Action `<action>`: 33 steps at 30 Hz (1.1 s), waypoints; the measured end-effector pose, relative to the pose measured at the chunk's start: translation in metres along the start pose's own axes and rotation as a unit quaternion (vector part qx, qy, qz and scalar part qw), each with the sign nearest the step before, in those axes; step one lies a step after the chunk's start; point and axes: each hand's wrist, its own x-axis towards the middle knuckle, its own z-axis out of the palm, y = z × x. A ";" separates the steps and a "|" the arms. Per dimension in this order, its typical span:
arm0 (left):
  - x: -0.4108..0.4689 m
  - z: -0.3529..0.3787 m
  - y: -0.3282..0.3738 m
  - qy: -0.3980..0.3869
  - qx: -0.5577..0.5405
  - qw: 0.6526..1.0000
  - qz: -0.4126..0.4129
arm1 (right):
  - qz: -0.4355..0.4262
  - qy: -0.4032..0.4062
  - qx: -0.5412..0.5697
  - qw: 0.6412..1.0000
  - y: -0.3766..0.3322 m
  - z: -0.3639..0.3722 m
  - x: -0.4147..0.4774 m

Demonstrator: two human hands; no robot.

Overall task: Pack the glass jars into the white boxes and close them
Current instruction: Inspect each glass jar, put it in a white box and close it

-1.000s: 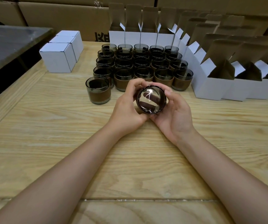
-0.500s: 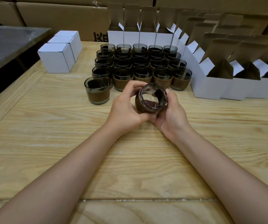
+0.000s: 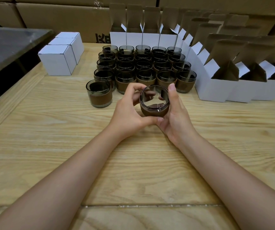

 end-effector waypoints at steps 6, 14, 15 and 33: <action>0.000 0.001 -0.001 0.011 0.018 1.000 0.006 | -0.037 -0.032 0.012 0.999 0.003 -0.003 0.000; 0.002 0.006 -0.004 0.043 0.045 0.997 0.055 | -0.061 -0.068 -0.006 0.996 0.001 -0.007 0.001; 0.002 0.006 -0.005 0.045 0.048 0.996 0.062 | -0.059 -0.073 -0.003 0.996 0.001 -0.009 0.002; 0.000 0.003 -0.004 0.026 0.040 0.997 0.055 | -0.008 -0.044 0.021 0.999 -0.004 -0.004 0.002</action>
